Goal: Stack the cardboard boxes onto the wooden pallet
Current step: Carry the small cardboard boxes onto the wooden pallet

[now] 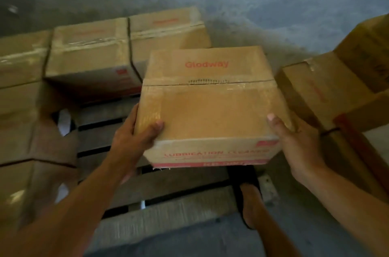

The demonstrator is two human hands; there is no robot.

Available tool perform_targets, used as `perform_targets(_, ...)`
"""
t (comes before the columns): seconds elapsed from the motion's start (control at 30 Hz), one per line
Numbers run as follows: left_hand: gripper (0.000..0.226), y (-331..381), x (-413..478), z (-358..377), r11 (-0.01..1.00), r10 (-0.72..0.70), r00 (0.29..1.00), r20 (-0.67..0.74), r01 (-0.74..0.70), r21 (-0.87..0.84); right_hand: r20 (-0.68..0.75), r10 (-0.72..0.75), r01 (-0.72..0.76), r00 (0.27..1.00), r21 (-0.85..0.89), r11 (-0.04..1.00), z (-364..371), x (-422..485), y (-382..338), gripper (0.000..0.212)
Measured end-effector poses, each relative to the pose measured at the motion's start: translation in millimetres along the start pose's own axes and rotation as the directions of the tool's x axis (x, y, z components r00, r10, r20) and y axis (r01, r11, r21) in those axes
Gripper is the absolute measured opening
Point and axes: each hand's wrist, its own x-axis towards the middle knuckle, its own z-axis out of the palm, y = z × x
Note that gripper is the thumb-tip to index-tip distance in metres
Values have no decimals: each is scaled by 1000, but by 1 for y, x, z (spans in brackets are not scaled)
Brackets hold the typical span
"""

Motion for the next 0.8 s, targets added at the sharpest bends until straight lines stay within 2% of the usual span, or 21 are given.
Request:
perform_targets(0.1,64,-17,-22,-47,995,20,1000,-17,-21,-97,101,-13,12,995,6,1000,43,-12,-2,16)
perform_targets(0.23,63,-46,-42,-91,984,-27,980,-195,-8,-179,194,-33,25,980,42,999,101,-19,2,7)
perform_targets(0.37,48,-70,-53,-119,989,-38,968,-248,1,-147,274,-55,54,960,9,998,146,-25,18,15)
perform_targets(0.47,53,-90,-48,-141,987,-64,950,-305,15,-159,334,-53,55,941,3,998,177,-28,27,11)
perform_targets(0.63,62,-118,-18,-182,975,-66,964,-258,7,-223,361,-62,59,930,20,998,227,-27,39,21)
perform_targets(0.8,62,-134,19,-219,976,-14,969,-248,-41,-213,313,-91,98,946,-8,995,272,-26,60,45)
